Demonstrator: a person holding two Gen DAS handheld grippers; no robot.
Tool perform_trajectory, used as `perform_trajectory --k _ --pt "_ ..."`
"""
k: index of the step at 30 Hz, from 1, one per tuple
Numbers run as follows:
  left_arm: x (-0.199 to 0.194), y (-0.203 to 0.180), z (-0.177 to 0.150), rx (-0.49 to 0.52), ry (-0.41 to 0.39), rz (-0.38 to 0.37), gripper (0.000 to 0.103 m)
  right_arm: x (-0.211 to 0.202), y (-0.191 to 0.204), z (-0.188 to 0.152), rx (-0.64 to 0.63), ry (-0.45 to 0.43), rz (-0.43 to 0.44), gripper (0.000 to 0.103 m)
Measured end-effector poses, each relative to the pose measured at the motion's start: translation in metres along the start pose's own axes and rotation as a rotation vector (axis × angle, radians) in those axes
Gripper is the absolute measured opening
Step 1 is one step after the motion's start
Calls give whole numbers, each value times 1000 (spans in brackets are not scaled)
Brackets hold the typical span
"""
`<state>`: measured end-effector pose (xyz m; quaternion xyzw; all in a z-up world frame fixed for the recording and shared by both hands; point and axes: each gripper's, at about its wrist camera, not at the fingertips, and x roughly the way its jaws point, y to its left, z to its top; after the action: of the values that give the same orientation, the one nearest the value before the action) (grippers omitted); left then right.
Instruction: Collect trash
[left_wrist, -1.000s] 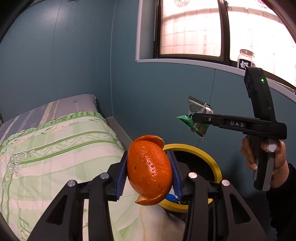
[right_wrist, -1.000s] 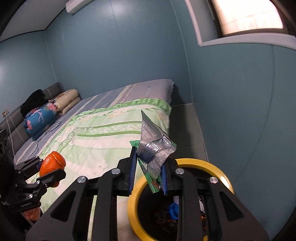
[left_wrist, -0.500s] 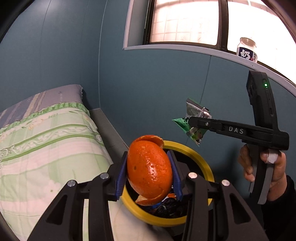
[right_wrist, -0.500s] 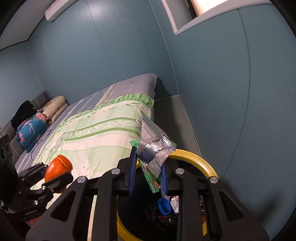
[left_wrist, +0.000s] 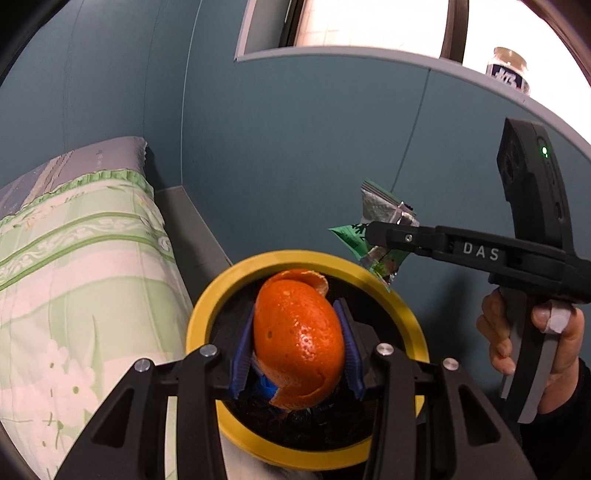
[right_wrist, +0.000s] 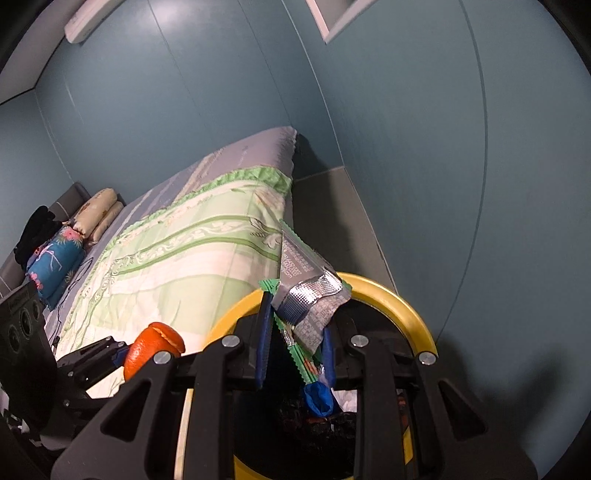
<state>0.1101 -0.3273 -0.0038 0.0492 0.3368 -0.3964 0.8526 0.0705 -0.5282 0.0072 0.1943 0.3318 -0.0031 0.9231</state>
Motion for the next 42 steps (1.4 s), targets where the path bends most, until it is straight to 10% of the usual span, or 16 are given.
perform_trajectory --k 6,12,21,26,33,42 --pt "19 5 -10 -21 39 4 42 22 -12 -5 46 75 10 23" --pt "13 12 -12 -39 13 13 67 24 -13 -3 65 70 -21 45" --pt "-18 40 -10 -103 -28 25 69 9 -11 1 82 47 -58 48" --pt "-52 63 -16 -141 -63 53 75 5 5 -3 31 23 -157 76" --pt "-116 107 -37 -175 -150 203 88 35 37 -21 -48 87 -316 90" --pt "-216 153 -73 -197 -274 397 95 20 137 -45 -181 -55 -200 94"
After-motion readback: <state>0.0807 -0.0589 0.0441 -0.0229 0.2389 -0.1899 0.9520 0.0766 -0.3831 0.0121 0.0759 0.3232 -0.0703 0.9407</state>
